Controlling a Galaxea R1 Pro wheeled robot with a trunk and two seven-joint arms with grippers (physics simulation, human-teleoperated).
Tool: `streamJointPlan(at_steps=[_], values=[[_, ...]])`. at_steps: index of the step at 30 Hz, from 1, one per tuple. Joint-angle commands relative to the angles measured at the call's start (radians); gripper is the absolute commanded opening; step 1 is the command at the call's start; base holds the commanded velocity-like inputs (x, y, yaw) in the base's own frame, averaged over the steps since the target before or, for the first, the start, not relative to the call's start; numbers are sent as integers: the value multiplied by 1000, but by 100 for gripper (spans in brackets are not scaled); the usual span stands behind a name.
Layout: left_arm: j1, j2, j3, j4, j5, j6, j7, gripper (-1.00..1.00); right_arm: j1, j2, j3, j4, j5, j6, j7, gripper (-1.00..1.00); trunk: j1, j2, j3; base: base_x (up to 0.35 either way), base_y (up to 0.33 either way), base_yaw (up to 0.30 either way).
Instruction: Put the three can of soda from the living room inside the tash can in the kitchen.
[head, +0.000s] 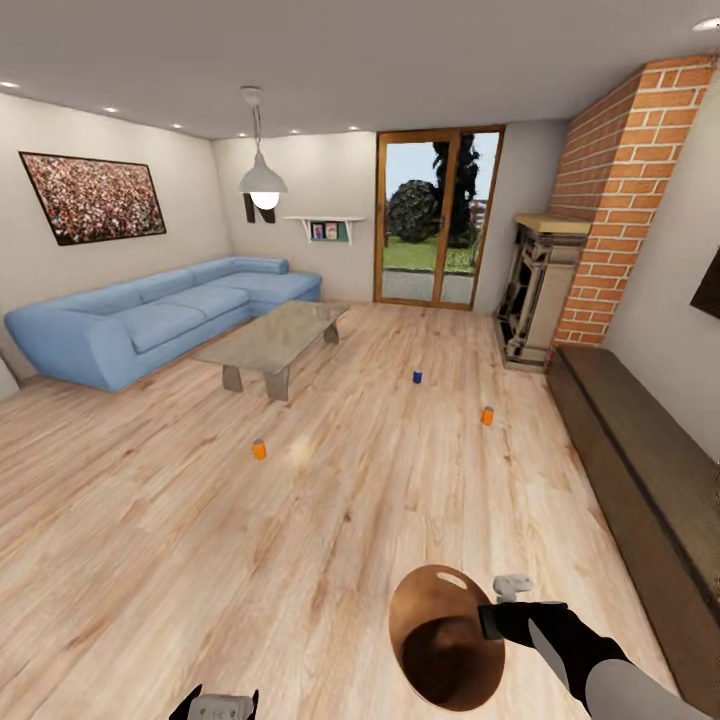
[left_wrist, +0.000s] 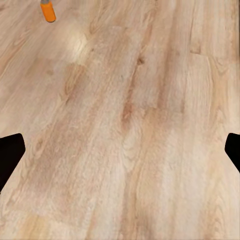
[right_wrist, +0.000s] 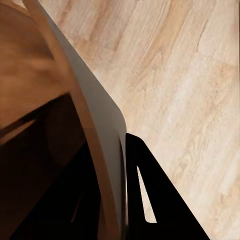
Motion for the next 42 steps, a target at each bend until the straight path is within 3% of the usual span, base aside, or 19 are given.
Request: streamJointPlan(at_steps=[1,20,42], values=[[0,0,0,0,0,0,0,100,0,0,-5,-1,-10,1,5,-100,0,0,0,268,184,-207],[0,0,0,0,0,0,-1,100,0,0,-4,0,-10,1,5,-100,0,0,0,262,210,-60],[1,0,0,-3,0,0,-1,100,0,1,-4,2,-10,1,5,-100,0,0,0,249,246,-231]])
